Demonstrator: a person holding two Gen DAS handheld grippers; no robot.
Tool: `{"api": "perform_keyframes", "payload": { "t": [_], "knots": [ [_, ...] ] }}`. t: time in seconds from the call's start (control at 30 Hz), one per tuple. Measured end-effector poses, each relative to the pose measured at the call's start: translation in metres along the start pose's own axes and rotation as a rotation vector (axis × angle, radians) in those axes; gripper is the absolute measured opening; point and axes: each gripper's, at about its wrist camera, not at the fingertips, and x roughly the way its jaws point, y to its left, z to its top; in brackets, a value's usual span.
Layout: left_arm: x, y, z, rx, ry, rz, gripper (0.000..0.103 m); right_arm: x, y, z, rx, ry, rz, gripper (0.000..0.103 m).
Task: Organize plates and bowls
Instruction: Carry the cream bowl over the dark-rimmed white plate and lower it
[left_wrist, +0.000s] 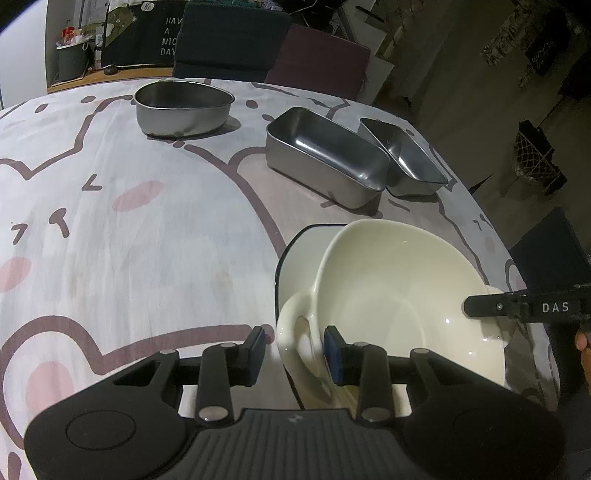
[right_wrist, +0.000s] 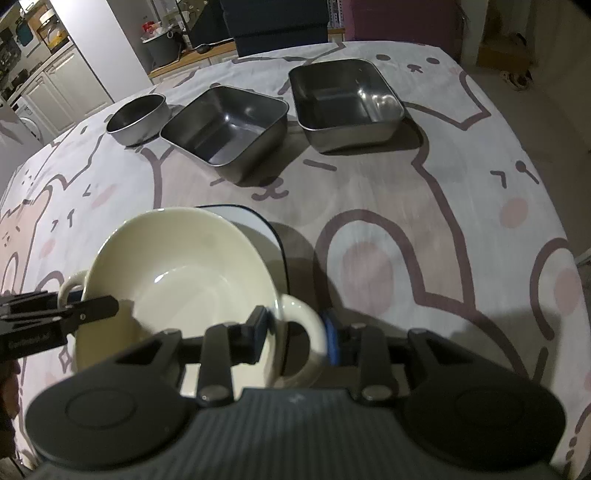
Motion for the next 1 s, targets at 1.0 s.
{"api": "perform_keyframes", "payload": {
  "t": [1.0],
  "knots": [
    [-0.0035,-0.0005,-0.0001,0.017,0.020,0.016,0.037,0.0075,-0.0036,0.0015,0.022,-0.012,0.032,0.044]
  ]
}}
